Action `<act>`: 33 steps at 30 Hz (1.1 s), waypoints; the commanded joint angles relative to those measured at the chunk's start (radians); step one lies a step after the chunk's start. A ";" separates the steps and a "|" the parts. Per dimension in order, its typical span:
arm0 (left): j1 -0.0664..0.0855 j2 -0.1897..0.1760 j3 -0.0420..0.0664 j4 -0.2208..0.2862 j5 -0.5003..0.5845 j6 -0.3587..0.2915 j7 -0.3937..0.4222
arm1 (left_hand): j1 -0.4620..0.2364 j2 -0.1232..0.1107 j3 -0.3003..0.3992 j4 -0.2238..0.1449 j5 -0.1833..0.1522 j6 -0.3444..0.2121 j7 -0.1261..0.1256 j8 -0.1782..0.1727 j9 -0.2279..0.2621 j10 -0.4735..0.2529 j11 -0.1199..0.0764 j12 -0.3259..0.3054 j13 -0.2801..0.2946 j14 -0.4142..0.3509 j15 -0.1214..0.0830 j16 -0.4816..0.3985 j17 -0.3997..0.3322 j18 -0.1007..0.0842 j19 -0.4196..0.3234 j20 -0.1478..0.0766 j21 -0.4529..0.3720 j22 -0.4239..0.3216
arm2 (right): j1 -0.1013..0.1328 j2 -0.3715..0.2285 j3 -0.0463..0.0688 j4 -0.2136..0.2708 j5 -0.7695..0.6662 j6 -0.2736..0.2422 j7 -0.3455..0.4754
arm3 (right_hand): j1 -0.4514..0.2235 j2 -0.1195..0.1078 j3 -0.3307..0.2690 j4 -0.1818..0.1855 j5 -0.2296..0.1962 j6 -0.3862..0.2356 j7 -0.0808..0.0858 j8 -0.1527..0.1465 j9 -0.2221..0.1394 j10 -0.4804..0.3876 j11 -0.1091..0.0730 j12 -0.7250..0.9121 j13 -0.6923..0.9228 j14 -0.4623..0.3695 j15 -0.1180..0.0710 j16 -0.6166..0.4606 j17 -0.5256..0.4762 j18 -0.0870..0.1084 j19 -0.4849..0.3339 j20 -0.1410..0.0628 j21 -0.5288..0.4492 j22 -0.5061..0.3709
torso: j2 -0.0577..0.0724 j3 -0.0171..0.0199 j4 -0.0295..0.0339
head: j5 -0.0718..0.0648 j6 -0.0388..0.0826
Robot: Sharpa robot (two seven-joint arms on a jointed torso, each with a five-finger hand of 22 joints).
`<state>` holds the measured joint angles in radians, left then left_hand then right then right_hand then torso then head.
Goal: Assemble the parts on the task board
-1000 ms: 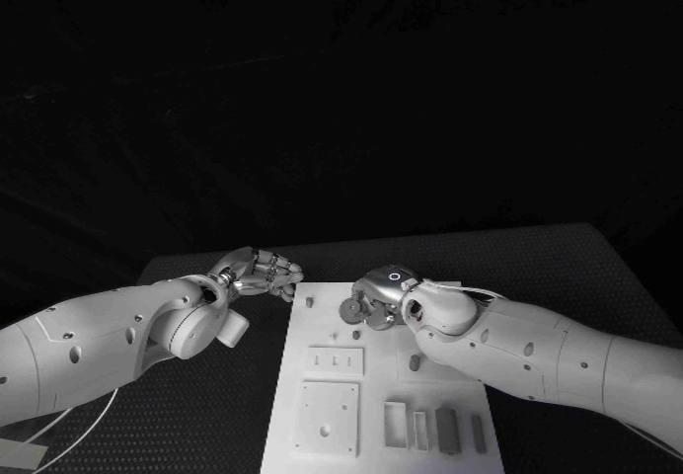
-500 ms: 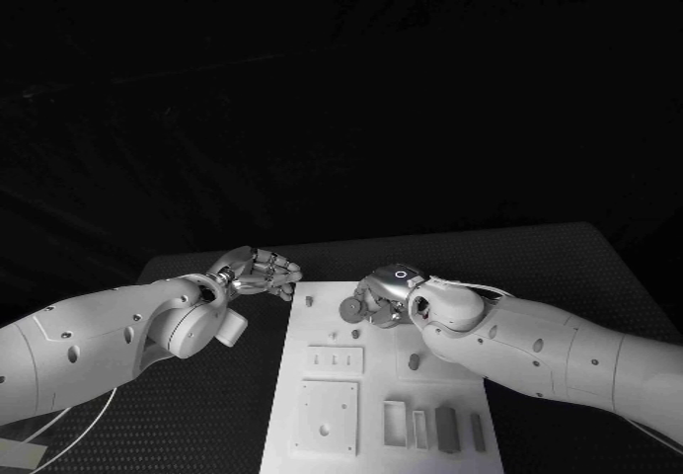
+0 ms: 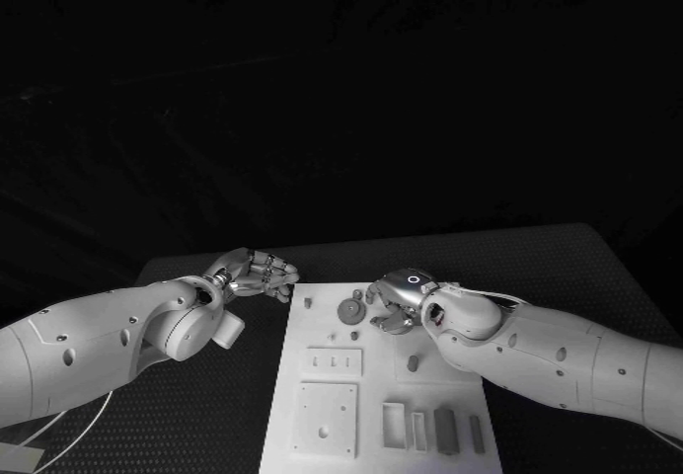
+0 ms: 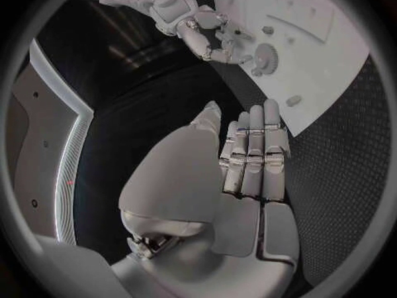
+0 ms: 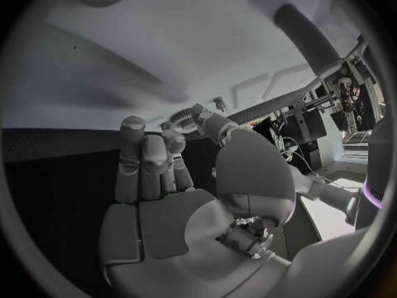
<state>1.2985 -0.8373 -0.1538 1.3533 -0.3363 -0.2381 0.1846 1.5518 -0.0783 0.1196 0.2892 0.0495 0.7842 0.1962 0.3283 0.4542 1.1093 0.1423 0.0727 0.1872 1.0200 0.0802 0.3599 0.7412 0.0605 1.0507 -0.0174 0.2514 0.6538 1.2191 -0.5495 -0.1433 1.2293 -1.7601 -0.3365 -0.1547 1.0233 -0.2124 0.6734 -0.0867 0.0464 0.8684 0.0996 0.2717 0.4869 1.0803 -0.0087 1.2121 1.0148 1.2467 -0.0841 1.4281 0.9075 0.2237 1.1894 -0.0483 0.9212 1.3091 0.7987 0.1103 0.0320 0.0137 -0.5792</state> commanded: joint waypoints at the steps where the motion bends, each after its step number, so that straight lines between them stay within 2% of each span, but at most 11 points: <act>1: 0.001 0.001 0.000 -0.006 0.002 0.004 0.007 | -0.009 -0.001 0.007 0.001 0.002 -0.006 0.007 -0.004 0.001 -0.001 0.006 -0.004 0.001 0.008 0.001 -0.004 0.001 0.010 -0.009 -0.001 -0.005 0.001 | 0.011 -0.024 0.005 0.029 0.037 -0.107 0.018 | 0.004 -0.012 0.005 0.000 0.002 0.033 0.038 -0.002 -0.002 -0.051 0.033 0.006 -0.002 0.000 0.001 0.001 -0.001 0.038 0.002 -0.008 0.002 0.013 | -0.002 0.0015 -0.0017 | -0.003 0.004; 3: 0.000 0.002 0.000 -0.013 0.002 0.003 0.010 | -0.009 -0.001 0.007 0.001 0.002 -0.006 0.007 -0.004 0.001 -0.001 0.006 -0.004 0.001 0.008 0.001 -0.004 0.001 0.011 -0.009 -0.001 -0.005 0.001 | 0.015 -0.045 0.012 0.047 0.053 -0.130 0.027 | 0.016 -0.017 0.007 -0.008 0.002 0.035 0.037 0.000 -0.001 -0.049 0.033 0.007 -0.004 0.002 0.001 0.001 -0.001 0.038 0.004 -0.010 0.002 0.013 | -0.004 0.0017 -0.0033 | -0.006 0.010; 6: 0.000 0.006 0.000 -0.029 0.002 0.003 0.014 | -0.009 -0.002 0.008 0.000 0.002 -0.006 0.007 -0.004 0.001 -0.001 0.006 -0.004 0.001 0.008 0.001 -0.005 0.002 0.011 -0.009 -0.001 -0.005 0.002 | 0.025 -0.078 0.022 0.071 0.082 -0.143 0.042 | 0.031 -0.023 0.008 -0.020 0.003 0.035 0.037 0.001 -0.001 -0.048 0.032 0.007 -0.007 0.003 0.000 0.000 -0.003 0.038 0.006 -0.011 0.002 0.012 | -0.010 0.0036 -0.0093 | -0.006 0.014; 10: 0.000 0.013 0.000 -0.052 0.002 0.004 0.019 | -0.008 -0.002 0.008 0.000 0.002 -0.005 0.007 -0.004 0.001 -0.001 0.006 -0.004 0.001 0.008 0.001 -0.005 0.002 0.011 -0.009 -0.001 -0.005 0.002 | 0.041 -0.131 0.037 0.108 0.160 -0.132 0.082 | 0.042 -0.023 0.006 -0.033 0.003 0.036 0.036 0.002 0.000 -0.048 0.032 0.006 -0.011 0.003 0.000 -0.004 -0.006 0.038 0.004 -0.011 0.000 0.011 | -0.021 0.0058 -0.0203 | -0.008 0.017; 12: -0.001 0.016 0.000 -0.062 0.002 0.005 0.020 | -0.007 -0.002 0.008 0.000 0.002 -0.005 0.007 -0.004 0.002 -0.001 0.006 -0.003 0.001 0.008 0.001 -0.005 0.002 0.011 -0.009 -0.001 -0.005 0.002 | 0.051 -0.163 0.042 0.123 0.226 -0.103 0.125 | 0.048 -0.022 0.005 -0.041 0.003 0.036 0.037 0.002 0.000 -0.048 0.032 0.005 -0.013 0.003 0.000 -0.006 -0.007 0.038 0.002 -0.010 -0.001 0.010 | -0.023 0.0066 -0.0237 | -0.011 0.020; 19: -0.012 0.026 0.000 -0.084 0.002 0.013 0.023 | -0.006 -0.002 0.008 0.000 0.002 -0.005 0.006 -0.004 0.002 0.000 0.006 -0.003 0.002 0.008 0.001 -0.006 0.003 0.011 -0.009 -0.001 -0.006 0.002 | 0.069 -0.243 0.044 0.131 0.373 0.002 0.229 | 0.065 -0.003 0.000 -0.080 0.002 0.028 0.041 0.000 -0.001 -0.062 0.037 0.002 -0.018 -0.012 0.004 -0.016 -0.011 0.038 -0.015 -0.001 -0.012 0.008 | -0.040 0.0112 -0.0430 | -0.016 0.021; 22: -0.014 0.028 0.000 -0.090 0.002 0.015 0.024 | -0.006 -0.002 0.008 0.000 0.002 -0.004 0.006 -0.003 0.002 0.000 0.006 -0.003 0.002 0.008 0.001 -0.006 0.003 0.011 -0.009 -0.001 -0.006 0.002 | 0.069 -0.274 0.044 0.130 0.401 0.016 0.264 | 0.070 0.003 -0.001 -0.095 0.002 0.028 0.042 0.000 -0.002 -0.068 0.038 0.002 -0.019 -0.020 0.005 -0.019 -0.011 0.038 -0.023 0.004 -0.016 0.008 | -0.043 0.0121 -0.0468 | -0.017 0.022; 24: -0.017 0.029 0.000 -0.094 0.002 0.017 0.025 | -0.005 -0.002 0.008 0.000 0.002 -0.004 0.006 -0.003 0.002 0.001 0.006 -0.003 0.002 0.008 0.001 -0.007 0.003 0.011 -0.009 -0.001 -0.006 0.002 | 0.069 -0.287 0.044 0.121 0.416 0.019 0.280 | 0.072 0.005 -0.002 -0.104 0.002 0.028 0.043 0.001 -0.001 -0.073 0.038 0.002 -0.019 -0.025 0.006 -0.021 -0.011 0.038 -0.028 0.007 -0.019 0.008 | -0.046 0.0147 -0.0506 | -0.016 0.021; 30: -0.019 0.029 0.000 -0.101 0.002 0.022 0.026 | -0.005 -0.002 0.008 0.000 0.002 -0.004 0.006 -0.003 0.002 0.001 0.006 -0.003 0.002 0.008 0.001 -0.007 0.004 0.010 -0.009 -0.001 -0.006 0.002 | 0.069 -0.308 0.044 0.075 0.428 0.036 0.314 | 0.077 0.005 -0.004 -0.123 0.002 0.029 0.043 0.002 -0.001 -0.082 0.039 0.002 -0.021 -0.035 0.007 -0.024 -0.011 0.038 -0.037 0.014 -0.023 0.008 | -0.049 0.0198 -0.0538 | -0.018 0.019; 33: -0.019 0.031 0.000 -0.105 0.002 0.024 0.027 | -0.005 -0.002 0.008 0.000 0.002 -0.003 0.006 -0.003 0.002 0.001 0.006 -0.002 0.003 0.009 0.001 -0.007 0.004 0.010 -0.009 -0.001 -0.006 0.002 | 0.064 -0.310 0.044 0.047 0.429 0.039 0.327 | 0.079 0.003 -0.004 -0.129 0.002 0.029 0.044 0.002 -0.001 -0.084 0.039 0.003 -0.021 -0.038 0.007 -0.024 -0.011 0.038 -0.039 0.016 -0.024 0.009 | -0.046 0.0167 -0.0521 | -0.025 0.021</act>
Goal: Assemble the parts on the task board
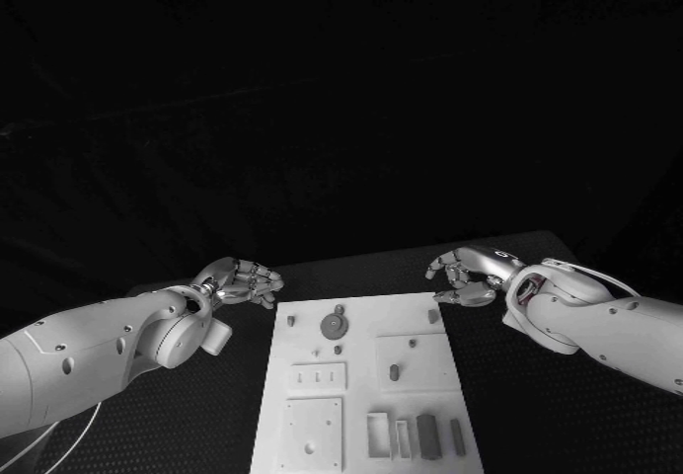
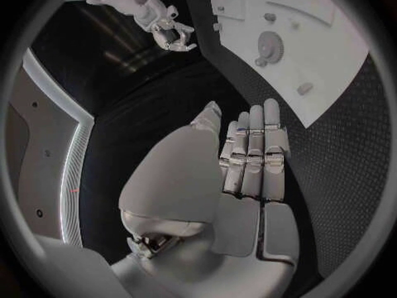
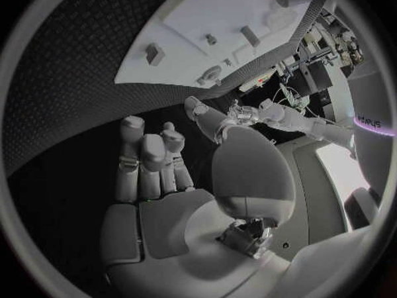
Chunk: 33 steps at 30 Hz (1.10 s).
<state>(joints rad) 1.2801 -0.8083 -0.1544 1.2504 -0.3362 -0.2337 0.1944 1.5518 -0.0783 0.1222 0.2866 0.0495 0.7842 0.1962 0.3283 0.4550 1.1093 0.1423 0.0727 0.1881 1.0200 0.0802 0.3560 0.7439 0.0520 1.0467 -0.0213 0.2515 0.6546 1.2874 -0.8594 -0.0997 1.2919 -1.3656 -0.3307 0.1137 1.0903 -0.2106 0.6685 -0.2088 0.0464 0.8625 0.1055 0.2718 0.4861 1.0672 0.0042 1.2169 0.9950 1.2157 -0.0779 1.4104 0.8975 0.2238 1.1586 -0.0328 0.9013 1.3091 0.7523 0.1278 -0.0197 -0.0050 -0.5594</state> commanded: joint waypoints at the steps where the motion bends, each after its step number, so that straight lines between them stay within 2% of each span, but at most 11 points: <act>1: -0.001 0.002 0.000 -0.002 0.002 0.020 0.017 | -0.005 -0.002 0.006 0.003 0.002 -0.003 0.006 -0.003 0.002 0.001 0.006 -0.002 0.002 0.009 0.001 -0.004 0.001 0.019 -0.005 0.003 -0.006 0.002 | -0.008 0.000 0.000 -0.022 0.035 0.033 0.062 | 0.012 0.000 0.000 -0.008 0.002 0.035 0.038 0.002 0.000 -0.072 0.027 -0.001 -0.001 -0.007 0.001 -0.007 -0.001 0.038 -0.009 0.001 -0.004 0.009 | 0.000 -0.0005 -0.0005 | -0.007 0.001; 5: -0.001 0.003 0.000 -0.003 0.002 0.020 0.017 | -0.004 -0.002 0.006 0.003 0.002 -0.003 0.006 -0.003 0.002 0.002 0.005 -0.002 0.002 0.009 0.001 -0.004 0.002 0.019 -0.005 0.003 -0.006 0.002 | -0.018 -0.002 0.000 -0.044 0.040 0.033 0.075 | 0.014 -0.004 -0.001 -0.016 0.002 0.032 0.039 0.001 -0.001 -0.075 0.028 -0.001 -0.002 -0.010 0.002 -0.007 -0.001 0.038 -0.011 0.003 -0.005 0.009 | 0.002 -0.0012 0.0007 | -0.002 -0.002; 9: -0.001 0.003 0.000 -0.003 0.002 0.022 0.017 | -0.004 -0.002 0.006 0.003 0.002 -0.003 0.006 -0.003 0.002 0.002 0.005 -0.002 0.002 0.009 0.001 -0.004 0.002 0.019 -0.005 0.003 -0.006 0.002 | -0.033 0.002 0.000 -0.065 0.041 0.039 0.082 | 0.018 -0.009 -0.002 -0.031 0.002 0.024 0.041 -0.003 -0.003 -0.081 0.030 0.000 -0.003 -0.015 0.004 -0.008 -0.001 0.038 -0.016 0.006 -0.007 0.009 | 0.003 -0.0024 0.0018 | -0.003 -0.005; 15: -0.002 0.003 0.000 -0.003 0.002 0.023 0.018 | -0.004 -0.002 0.005 0.003 0.002 -0.003 0.006 -0.003 0.002 0.002 0.005 -0.002 0.002 0.009 0.001 -0.004 0.002 0.019 -0.005 0.003 -0.006 0.002 | -0.059 0.018 0.000 -0.105 0.041 0.042 0.094 | 0.012 -0.016 -0.005 -0.043 0.002 -0.017 0.056 -0.025 -0.013 -0.095 0.044 0.000 -0.004 -0.026 0.017 -0.009 0.000 0.038 -0.023 0.012 -0.011 0.009 | 0.002 -0.0026 0.0002 | -0.001 -0.009; 20: -0.002 0.002 0.000 -0.001 0.002 0.023 0.018 | -0.005 -0.002 0.005 0.003 0.002 -0.003 0.006 -0.003 0.002 0.002 0.006 -0.003 0.002 0.009 0.001 -0.005 0.002 0.019 -0.005 0.003 -0.006 0.002 | -0.082 0.032 0.000 -0.127 0.041 0.038 0.101 | 0.007 -0.021 -0.009 -0.045 0.002 -0.028 0.062 -0.030 -0.016 -0.101 0.050 0.002 -0.004 -0.031 0.022 -0.007 0.001 0.038 -0.025 0.015 -0.012 0.010 | 0.002 -0.0032 -0.0002 | -0.001 -0.012; 33: -0.002 0.002 0.000 -0.002 0.002 0.025 0.017 | -0.005 -0.002 0.004 0.003 0.002 -0.004 0.006 -0.003 0.002 0.001 0.006 -0.003 0.002 0.009 0.002 -0.006 0.003 0.019 -0.006 0.003 -0.007 0.002 | -0.112 0.066 0.000 -0.168 0.041 0.042 0.106 | 0.005 -0.016 -0.009 -0.042 0.002 -0.026 0.063 -0.028 -0.015 -0.105 0.051 0.007 -0.004 -0.034 0.024 -0.004 0.003 0.038 -0.026 0.017 -0.011 0.011 | 0.002 -0.0045 0.0003 | -0.001 -0.016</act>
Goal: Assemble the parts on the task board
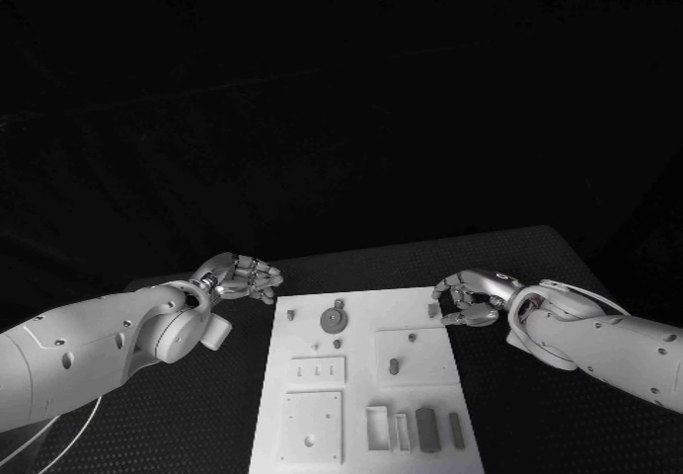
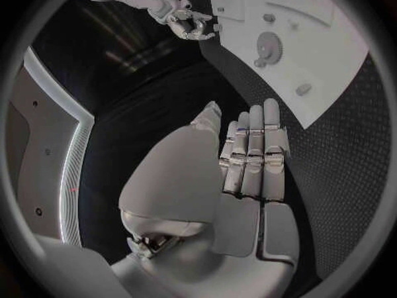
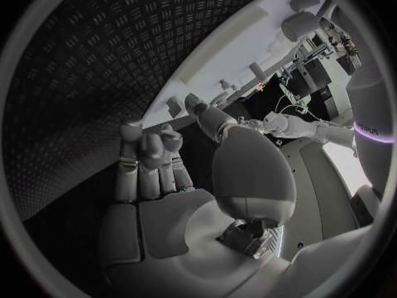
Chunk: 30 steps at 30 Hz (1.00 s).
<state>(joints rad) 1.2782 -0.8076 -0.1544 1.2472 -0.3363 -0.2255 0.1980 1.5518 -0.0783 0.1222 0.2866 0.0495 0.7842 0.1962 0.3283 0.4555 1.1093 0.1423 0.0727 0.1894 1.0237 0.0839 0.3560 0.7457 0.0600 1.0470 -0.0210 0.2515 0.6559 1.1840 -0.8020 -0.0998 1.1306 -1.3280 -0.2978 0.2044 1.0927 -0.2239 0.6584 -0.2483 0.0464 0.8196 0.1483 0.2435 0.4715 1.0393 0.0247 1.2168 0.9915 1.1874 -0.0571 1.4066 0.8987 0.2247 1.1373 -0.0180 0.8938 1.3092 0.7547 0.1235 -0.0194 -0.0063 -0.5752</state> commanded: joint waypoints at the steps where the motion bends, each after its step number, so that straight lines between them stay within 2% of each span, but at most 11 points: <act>1: 0.000 0.001 0.000 0.002 0.002 0.016 0.014 | -0.005 -0.002 0.004 0.003 0.002 -0.004 0.006 -0.003 0.001 0.001 0.006 -0.003 0.001 0.005 -0.002 -0.006 0.002 0.011 -0.006 0.003 -0.007 0.001 | -0.012 0.012 0.000 -0.009 0.004 0.006 0.016 | 0.002 -0.002 0.001 -0.002 0.002 0.018 0.020 0.001 0.000 -0.077 0.031 0.007 -0.001 -0.005 0.004 0.000 0.002 0.037 -0.005 0.002 -0.004 0.011 | 0.000 -0.0002 0.0000 | 0.000 -0.001; 4: 0.000 0.001 0.000 0.002 0.002 0.016 0.014 | -0.005 -0.001 0.004 0.003 0.002 -0.004 0.006 -0.003 0.001 0.001 0.006 -0.003 0.001 0.005 -0.002 -0.006 0.002 0.011 -0.006 0.003 -0.007 0.001 | -0.018 0.026 0.000 -0.025 0.007 -0.027 0.008 | 0.002 0.005 0.001 -0.001 0.002 0.022 0.019 0.004 0.001 -0.077 0.030 0.010 0.000 -0.005 0.003 0.002 0.003 0.037 -0.003 0.002 -0.002 0.011 | 0.000 -0.0003 -0.0001 | 0.001 -0.001; 9: 0.000 0.001 0.000 0.003 0.002 0.017 0.014 | -0.005 -0.001 0.004 0.003 0.002 -0.004 0.006 -0.003 0.001 0.001 0.006 -0.003 0.001 0.005 -0.002 -0.006 0.002 0.010 -0.006 0.003 -0.007 0.001 | -0.025 0.037 0.001 -0.039 0.012 -0.035 0.005 | 0.002 0.017 0.002 0.002 0.002 0.027 0.016 0.008 0.003 -0.073 0.027 0.016 0.000 -0.002 0.000 0.007 0.004 0.037 0.002 0.001 0.001 0.012 | 0.001 -0.0002 0.0019 | 0.000 -0.002; 12: 0.000 -0.001 0.000 0.004 0.002 0.017 0.014 | -0.005 -0.001 0.004 0.003 0.002 -0.004 0.006 -0.003 0.001 0.001 0.006 -0.003 0.001 0.005 -0.002 -0.006 0.002 0.010 -0.006 0.003 -0.007 0.001 | -0.027 0.040 0.001 -0.041 0.012 -0.040 0.002 | 0.000 0.021 0.001 0.003 0.002 0.029 0.015 0.010 0.003 -0.071 0.026 0.018 -0.001 0.000 -0.001 0.009 0.004 0.037 0.004 0.000 0.003 0.013 | 0.001 -0.0016 0.0022 | 0.002 -0.004; 22: 0.000 -0.003 0.000 0.007 0.002 0.016 0.013 | -0.006 0.000 0.004 0.003 0.002 -0.004 0.006 -0.003 0.001 0.001 0.006 -0.003 0.001 0.006 -0.002 -0.007 0.003 0.010 -0.006 0.003 -0.007 0.002 | -0.033 0.052 0.001 -0.052 0.012 -0.040 0.001 | -0.002 0.029 0.000 0.007 0.002 0.034 0.012 0.014 0.005 -0.067 0.023 0.022 -0.003 0.004 -0.003 0.012 0.004 0.037 0.008 -0.003 0.006 0.013 | 0.000 -0.0007 -0.0004 | 0.005 -0.008; 28: 0.000 -0.003 0.000 0.009 0.002 0.017 0.012 | -0.006 0.000 0.003 0.004 0.002 -0.004 0.006 -0.003 0.001 0.001 0.006 -0.003 0.001 0.006 -0.002 -0.007 0.003 0.010 -0.006 0.003 -0.007 0.002 | -0.036 0.062 0.001 -0.065 0.015 -0.067 -0.012 | -0.003 0.045 -0.001 0.008 0.002 0.047 0.007 0.023 0.009 -0.057 0.018 0.029 -0.005 0.013 -0.008 0.019 0.005 0.037 0.016 -0.007 0.012 0.015 | 0.000 -0.0007 -0.0001 | 0.006 -0.010; 30: 0.000 -0.002 0.000 0.008 0.002 0.017 0.013 | -0.006 0.000 0.003 0.004 0.002 -0.004 0.006 -0.003 0.002 0.001 0.006 -0.003 0.002 0.006 -0.002 -0.008 0.004 0.010 -0.006 0.003 -0.007 0.002 | -0.037 0.064 0.001 -0.067 0.011 -0.069 -0.018 | -0.003 0.051 -0.002 0.007 0.002 0.069 0.001 0.037 0.015 -0.051 0.013 0.034 -0.006 0.019 -0.013 0.024 0.006 0.037 0.021 -0.010 0.016 0.015 | 0.000 -0.0010 0.0002 | 0.006 -0.010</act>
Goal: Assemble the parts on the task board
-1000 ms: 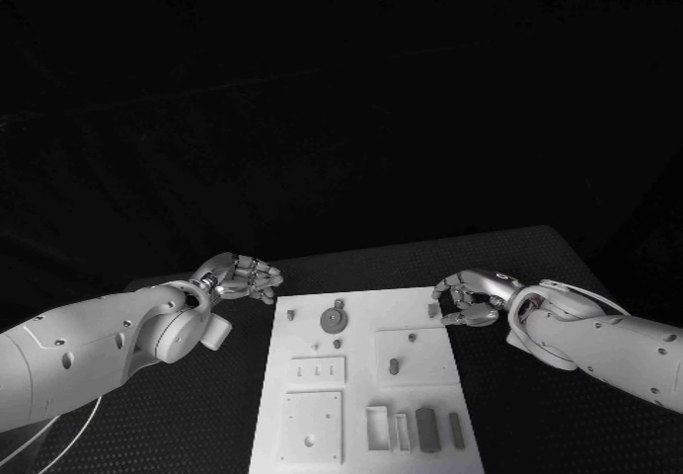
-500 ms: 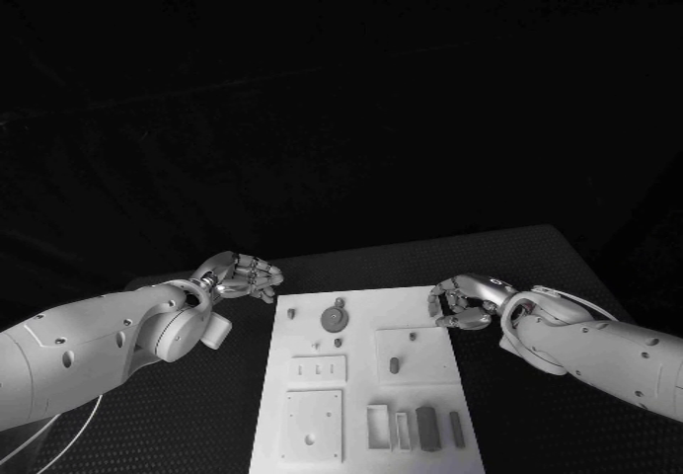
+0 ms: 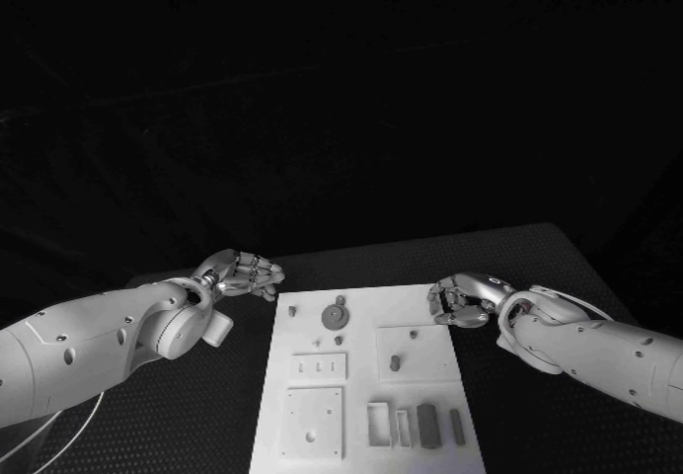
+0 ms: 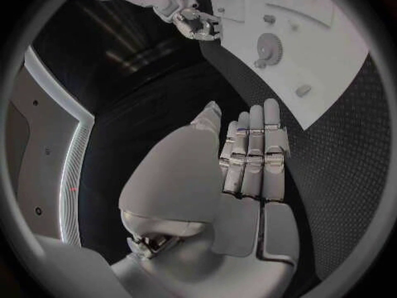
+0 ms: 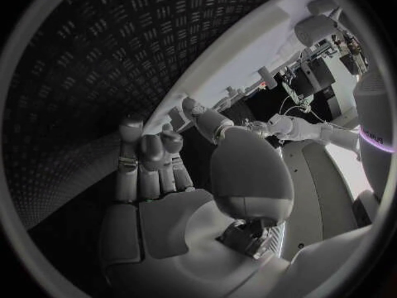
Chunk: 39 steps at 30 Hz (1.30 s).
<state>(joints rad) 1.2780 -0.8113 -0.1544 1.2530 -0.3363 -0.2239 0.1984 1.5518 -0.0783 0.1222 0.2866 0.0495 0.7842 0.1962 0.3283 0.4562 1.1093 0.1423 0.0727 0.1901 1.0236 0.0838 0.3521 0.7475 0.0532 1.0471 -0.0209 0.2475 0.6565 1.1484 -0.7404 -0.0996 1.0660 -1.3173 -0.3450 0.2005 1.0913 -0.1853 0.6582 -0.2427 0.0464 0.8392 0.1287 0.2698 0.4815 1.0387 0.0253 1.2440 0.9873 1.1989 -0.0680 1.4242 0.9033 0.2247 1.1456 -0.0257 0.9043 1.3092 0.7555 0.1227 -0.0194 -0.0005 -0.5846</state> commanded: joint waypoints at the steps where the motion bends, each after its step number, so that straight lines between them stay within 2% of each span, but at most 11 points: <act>1: 0.000 0.001 0.000 0.003 0.002 0.015 0.012 | -0.006 0.000 0.003 0.004 0.002 -0.004 0.006 -0.003 0.001 0.001 0.006 -0.003 0.001 0.006 -0.002 -0.004 0.002 0.017 -0.006 0.003 -0.003 0.001 | -0.002 0.003 0.000 -0.003 -0.002 -0.023 -0.014 | -0.002 0.013 -0.003 0.001 0.002 0.056 0.018 0.015 0.008 -0.047 0.009 0.008 -0.002 0.010 -0.005 0.008 0.001 0.037 0.015 -0.004 0.007 0.016 | -0.001 -0.0003 0.0003 | 0.000 -0.001; 6: 0.000 0.000 0.000 0.004 0.002 0.015 0.012 | -0.006 0.000 0.003 0.004 0.002 -0.004 0.006 -0.003 0.001 0.001 0.006 -0.003 0.001 0.006 -0.002 -0.004 0.002 0.017 -0.006 0.003 -0.003 0.001 | -0.004 0.006 0.000 -0.003 -0.013 -0.031 -0.019 | -0.005 0.018 -0.005 -0.001 0.002 0.097 0.001 0.041 0.024 -0.029 -0.007 0.017 -0.005 0.025 -0.020 0.014 0.001 0.037 0.026 -0.012 0.016 0.016 | 0.000 0.0006 -0.0009 | 0.000 0.000; 16: 0.000 0.000 0.000 0.004 0.002 0.017 0.011 | -0.006 0.000 0.003 0.003 0.002 -0.004 0.006 -0.003 0.001 0.001 0.006 -0.003 0.001 0.006 -0.002 -0.005 0.003 0.017 -0.006 0.003 -0.004 0.002 | -0.006 0.012 0.001 -0.004 -0.017 -0.048 -0.026 | -0.011 0.023 -0.004 -0.004 0.002 0.135 -0.017 0.064 0.045 -0.013 -0.024 0.018 -0.011 0.038 -0.036 0.015 -0.003 0.037 0.033 -0.019 0.021 0.014 | 0.000 0.0005 0.0006 | 0.001 -0.002; 30: 0.000 -0.001 0.000 0.005 0.002 0.016 0.009 | -0.006 0.000 0.003 0.003 0.002 -0.004 0.006 -0.004 0.001 0.001 0.006 -0.003 0.001 0.006 -0.002 -0.006 0.004 0.018 -0.006 0.003 -0.004 0.002 | -0.007 0.016 0.001 -0.005 -0.017 -0.047 -0.027 | -0.016 0.029 -0.003 -0.005 0.002 0.154 -0.027 0.077 0.061 -0.006 -0.033 0.016 -0.015 0.042 -0.045 0.014 -0.005 0.037 0.036 -0.022 0.023 0.013 | 0.000 0.0008 -0.0005 | 0.003 -0.005; 39: 0.000 -0.002 0.000 0.005 0.002 0.015 0.009 | -0.006 0.000 0.002 0.003 0.002 -0.004 0.006 -0.004 0.001 0.001 0.006 -0.003 0.002 0.006 -0.002 -0.006 0.004 0.018 -0.006 0.003 -0.004 0.002 | -0.007 0.016 0.001 -0.005 -0.022 -0.043 -0.027 | -0.018 0.042 -0.002 -0.009 0.002 0.178 -0.036 0.092 0.076 -0.001 -0.042 0.015 -0.018 0.043 -0.052 0.014 -0.005 0.037 0.036 -0.024 0.023 0.013 | 0.000 0.0012 -0.0008 | 0.004 -0.009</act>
<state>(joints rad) 1.2780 -0.8135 -0.1544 1.2556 -0.3363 -0.2226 0.1976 1.5518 -0.0783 0.1222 0.2867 0.0495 0.7842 0.1961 0.3283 0.4557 1.1093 0.1423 0.0727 0.1906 1.0236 0.0838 0.3521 0.7503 0.0596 1.0471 -0.0208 0.2476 0.6571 1.1416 -0.7254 -0.0996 1.0615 -1.3273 -0.3871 0.1741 1.0730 -0.1506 0.6555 -0.2455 0.0464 0.8704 0.0975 0.3590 0.5566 1.0554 0.0086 1.2596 0.9709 1.2426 -0.1122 1.4349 0.8994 0.2193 1.1826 -0.0449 0.9210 1.3092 0.7555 0.1235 -0.0197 0.0035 -0.5915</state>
